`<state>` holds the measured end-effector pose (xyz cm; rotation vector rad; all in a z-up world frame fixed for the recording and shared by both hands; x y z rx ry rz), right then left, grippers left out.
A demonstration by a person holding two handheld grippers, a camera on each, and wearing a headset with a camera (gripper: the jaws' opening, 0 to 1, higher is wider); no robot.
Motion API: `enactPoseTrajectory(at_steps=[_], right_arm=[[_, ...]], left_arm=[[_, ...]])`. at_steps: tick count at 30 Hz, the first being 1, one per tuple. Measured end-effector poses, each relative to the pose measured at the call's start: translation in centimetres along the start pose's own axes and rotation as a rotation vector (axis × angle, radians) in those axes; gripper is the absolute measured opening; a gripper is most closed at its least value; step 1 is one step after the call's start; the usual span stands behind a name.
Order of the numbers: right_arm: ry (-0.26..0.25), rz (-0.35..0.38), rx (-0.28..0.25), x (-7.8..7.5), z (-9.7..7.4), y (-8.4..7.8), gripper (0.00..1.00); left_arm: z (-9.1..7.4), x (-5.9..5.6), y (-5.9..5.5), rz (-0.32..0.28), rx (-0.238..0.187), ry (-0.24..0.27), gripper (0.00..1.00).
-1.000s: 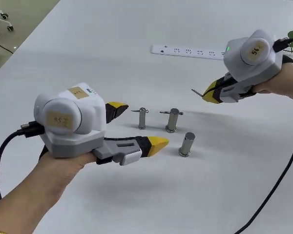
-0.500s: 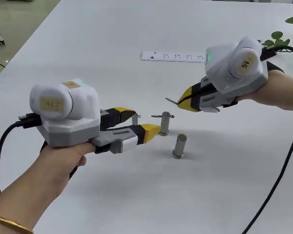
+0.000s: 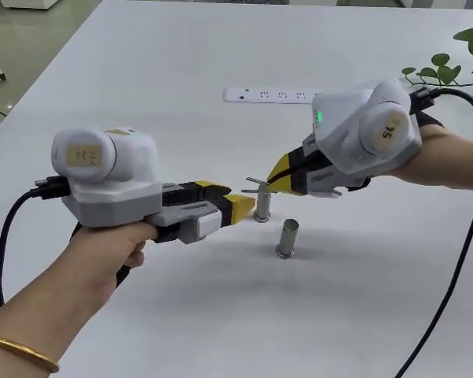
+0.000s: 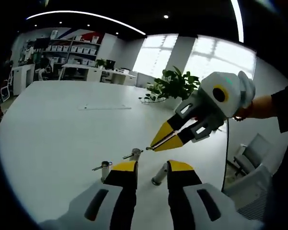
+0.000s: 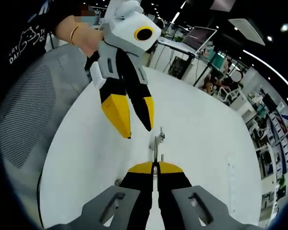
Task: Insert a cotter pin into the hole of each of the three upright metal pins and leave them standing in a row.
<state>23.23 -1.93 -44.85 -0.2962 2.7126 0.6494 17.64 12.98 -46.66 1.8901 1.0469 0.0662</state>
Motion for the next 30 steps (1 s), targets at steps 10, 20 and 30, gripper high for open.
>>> enactPoseTrajectory(at_steps=[10, 20, 30], right_arm=[[0.005, -0.07, -0.021, 0.8, -0.3, 0.7, 0.0], [-0.003, -0.142, -0.016, 1.6, -0.4, 1.2, 0.0], [-0.008, -0.164, -0.019, 2.0, -0.7, 1.8, 0.0]], left_arm=[[0.6, -0.4, 0.4, -0.038, 0.013, -0.028, 0.11], [0.8, -0.7, 0.5, -0.076, 0.013, -0.066, 0.04], [0.8, -0.6, 0.3, -0.1, 0.023, -0.068, 0.0]])
Point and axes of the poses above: the centre of the closed fingertips' face, and the gripper's own axes: z roughly forward along the fingers, x roughly to its left, y roughly out of its top, the point moved 9 cm from there along -z, roughly backward along the fingers, and after that the axes turned 14 degrees about x, right-handed, at the moved point
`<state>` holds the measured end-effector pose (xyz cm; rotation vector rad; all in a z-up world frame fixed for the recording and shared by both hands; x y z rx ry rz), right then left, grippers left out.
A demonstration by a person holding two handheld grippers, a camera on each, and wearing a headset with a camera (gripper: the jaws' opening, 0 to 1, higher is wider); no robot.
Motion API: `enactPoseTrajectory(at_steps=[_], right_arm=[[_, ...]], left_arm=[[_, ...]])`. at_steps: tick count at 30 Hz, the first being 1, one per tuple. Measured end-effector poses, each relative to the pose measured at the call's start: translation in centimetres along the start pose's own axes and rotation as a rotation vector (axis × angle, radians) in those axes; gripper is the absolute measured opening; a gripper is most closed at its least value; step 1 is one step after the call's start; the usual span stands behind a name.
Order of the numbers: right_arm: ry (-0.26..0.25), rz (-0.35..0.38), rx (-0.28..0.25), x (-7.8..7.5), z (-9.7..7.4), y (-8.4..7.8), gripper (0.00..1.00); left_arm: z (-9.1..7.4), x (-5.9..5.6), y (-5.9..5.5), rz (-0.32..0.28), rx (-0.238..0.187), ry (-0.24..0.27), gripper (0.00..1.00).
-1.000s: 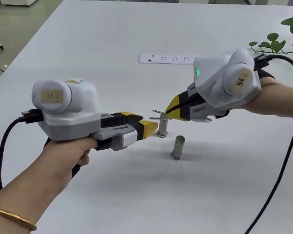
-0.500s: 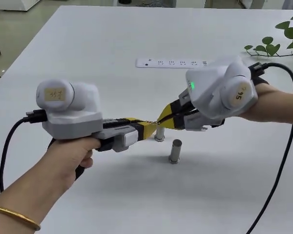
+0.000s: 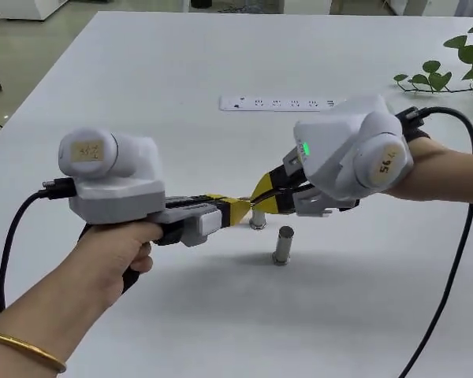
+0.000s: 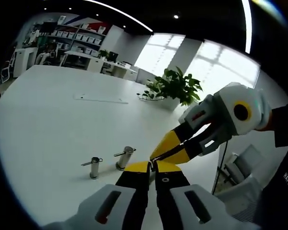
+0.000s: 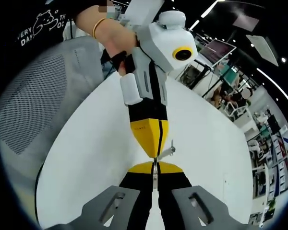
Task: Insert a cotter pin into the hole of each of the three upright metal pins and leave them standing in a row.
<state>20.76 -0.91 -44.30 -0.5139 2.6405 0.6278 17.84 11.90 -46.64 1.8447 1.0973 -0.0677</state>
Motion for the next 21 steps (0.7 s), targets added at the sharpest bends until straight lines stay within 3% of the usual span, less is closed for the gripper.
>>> enactPoseTrajectory(at_steps=[6, 11, 14, 16, 21], right_arm=[[0.0, -0.006, 0.003, 0.1, 0.0, 0.1, 0.0], [0.011, 0.012, 0.004, 0.0, 0.0, 0.1, 0.0], [0.067, 0.122, -0.014, 0.1, 0.1, -0.1, 0.0], [0.074, 0.165, -0.035, -0.1, 0.2, -0.3, 0.0], [0.146, 0.336, -0.079, -0.2, 0.1, -1.1, 0.03]], left_arm=[[0.0, 0.1, -0.1, -0.013, 0.006, -0.008, 0.0], [0.0, 0.0, -0.1, 0.035, 0.002, 0.004, 0.0], [-0.1, 0.0, -0.1, 0.073, 0.003, 0.016, 0.0], [-0.3, -0.1, -0.1, 0.101, 0.001, 0.026, 0.0], [-0.5, 0.0, -0.2, 0.162, 0.005, 0.043, 0.0]])
Point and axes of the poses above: the centre of the closed fingertips' face, and the gripper's own axes: z roughly forward along the fingers, x roughly to its left, y roughly out of its top, the point moved 9 cm from there along -z, roughly backward along the fingers, and after that the axes turned 14 degrees about x, right-handed, at the moved point
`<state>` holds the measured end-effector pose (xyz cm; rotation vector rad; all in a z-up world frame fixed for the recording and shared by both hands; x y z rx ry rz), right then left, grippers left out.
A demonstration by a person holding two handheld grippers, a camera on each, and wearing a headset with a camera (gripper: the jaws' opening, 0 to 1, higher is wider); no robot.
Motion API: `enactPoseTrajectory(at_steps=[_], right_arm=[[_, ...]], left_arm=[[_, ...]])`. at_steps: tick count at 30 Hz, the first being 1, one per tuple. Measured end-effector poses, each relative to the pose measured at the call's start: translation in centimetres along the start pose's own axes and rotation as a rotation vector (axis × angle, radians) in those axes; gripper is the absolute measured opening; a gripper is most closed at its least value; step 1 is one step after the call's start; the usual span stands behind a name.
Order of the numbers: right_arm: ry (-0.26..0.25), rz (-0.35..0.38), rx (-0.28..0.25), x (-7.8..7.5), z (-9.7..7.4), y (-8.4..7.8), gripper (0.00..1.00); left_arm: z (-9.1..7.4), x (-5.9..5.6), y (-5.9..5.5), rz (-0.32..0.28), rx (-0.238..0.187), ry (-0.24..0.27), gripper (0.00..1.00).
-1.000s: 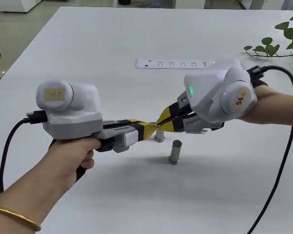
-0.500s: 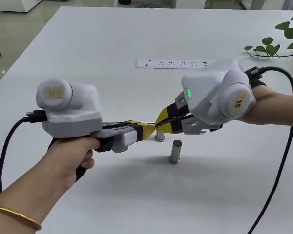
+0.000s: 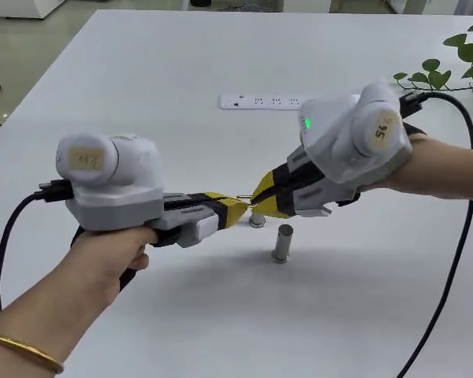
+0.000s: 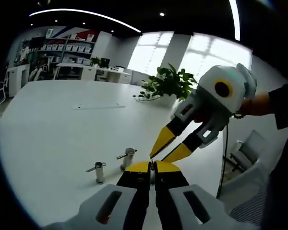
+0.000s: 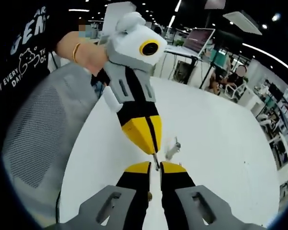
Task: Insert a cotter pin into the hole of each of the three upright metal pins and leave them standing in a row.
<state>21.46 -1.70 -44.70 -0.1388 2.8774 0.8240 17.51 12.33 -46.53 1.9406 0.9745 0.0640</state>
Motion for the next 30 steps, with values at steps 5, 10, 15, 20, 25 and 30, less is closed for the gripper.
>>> enactPoseTrajectory(at_steps=[5, 10, 15, 20, 25, 30], right_arm=[[0.112, 0.178, -0.071, 0.2, -0.3, -0.4, 0.05], [0.182, 0.273, -0.105, 0.3, -0.2, -1.2, 0.06], [0.239, 0.339, -0.13, 0.5, -0.3, -2.1, 0.06], [0.307, 0.365, -0.148, 1.2, -0.3, -2.8, 0.07], [0.369, 0.357, -0.172, 2.1, -0.4, -2.8, 0.09], [0.401, 0.356, -0.202, 2.6, -0.5, -2.6, 0.09]], left_arm=[[-0.3, -0.1, -0.3, 0.087, -0.005, 0.001, 0.0], [-0.4, -0.1, -0.8, 0.151, -0.017, -0.013, 0.0], [-0.7, -0.6, -1.1, 0.209, -0.036, -0.051, 0.0], [-0.9, -1.0, -1.5, 0.244, -0.031, -0.092, 0.0], [-1.1, -1.4, -1.7, 0.264, -0.036, -0.133, 0.0], [-1.1, -1.8, -1.9, 0.278, -0.04, -0.16, 0.0]])
Point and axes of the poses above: the centre of the closed fingertips' face, and the gripper's own axes: z roughly forward along the fingers, x roughly to its left, y roughly out of its top, the point moved 9 cm from there along -z, roughly backward along the fingers, and after that the axes turned 14 degrees about x, right-handed, at the moved point
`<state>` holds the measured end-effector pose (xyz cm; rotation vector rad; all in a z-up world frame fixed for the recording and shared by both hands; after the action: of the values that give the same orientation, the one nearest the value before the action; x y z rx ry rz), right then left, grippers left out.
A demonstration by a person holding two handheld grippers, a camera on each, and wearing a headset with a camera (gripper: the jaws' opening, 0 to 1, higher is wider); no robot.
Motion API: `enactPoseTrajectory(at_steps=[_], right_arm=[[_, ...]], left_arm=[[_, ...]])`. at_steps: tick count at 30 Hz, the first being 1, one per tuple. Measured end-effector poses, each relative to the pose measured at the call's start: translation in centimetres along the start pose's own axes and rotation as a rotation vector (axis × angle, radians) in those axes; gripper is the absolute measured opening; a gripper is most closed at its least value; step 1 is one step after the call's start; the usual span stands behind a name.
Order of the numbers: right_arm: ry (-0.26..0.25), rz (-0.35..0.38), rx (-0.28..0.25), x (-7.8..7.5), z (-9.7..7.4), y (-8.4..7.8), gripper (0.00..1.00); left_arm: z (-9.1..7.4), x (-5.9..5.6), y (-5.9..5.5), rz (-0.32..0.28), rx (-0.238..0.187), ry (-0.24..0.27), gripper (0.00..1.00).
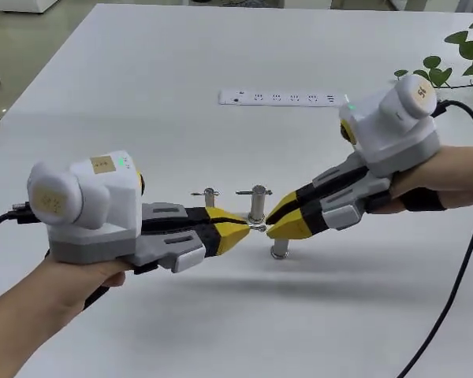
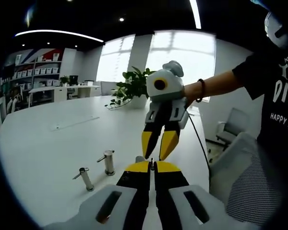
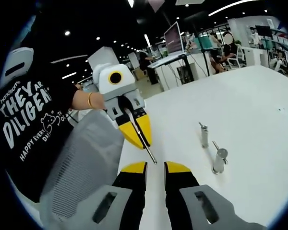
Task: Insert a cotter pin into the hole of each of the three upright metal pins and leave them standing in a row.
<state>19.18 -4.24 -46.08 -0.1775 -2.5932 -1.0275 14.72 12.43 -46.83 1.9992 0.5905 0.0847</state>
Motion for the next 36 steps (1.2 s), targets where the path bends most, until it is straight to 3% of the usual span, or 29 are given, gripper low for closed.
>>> enactPoseTrajectory(at_steps=[13, 23, 36], right_arm=[[0.06, -0.04, 0.007, 0.8, 0.6, 0.2, 0.04], [0.048, -0.094, 0.049, 1.0, 0.5, 0.2, 0.0], [-0.01, -0.255, 0.161, 1.6, 0.6, 0.1, 0.0]], left_arm=[[0.1, -0.7, 0.2, 0.012, -0.037, -0.055, 0.0], [0.3, -0.9, 0.0, 0.007, -0.03, -0.071, 0.0], [0.9, -1.2, -0.4, 0.013, 0.003, -0.07, 0.01]])
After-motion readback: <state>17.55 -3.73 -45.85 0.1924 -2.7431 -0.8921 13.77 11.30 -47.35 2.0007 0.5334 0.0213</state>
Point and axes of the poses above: the centre of the closed fingertips' face, and the gripper's own axes: z roughly forward along the fingers, x roughly to its left, y roughly out of its top, the point moved 9 cm from there along -z, roughly backward along the fingers, and after that the axes turned 14 degrees about x, right-handed, at the moved point
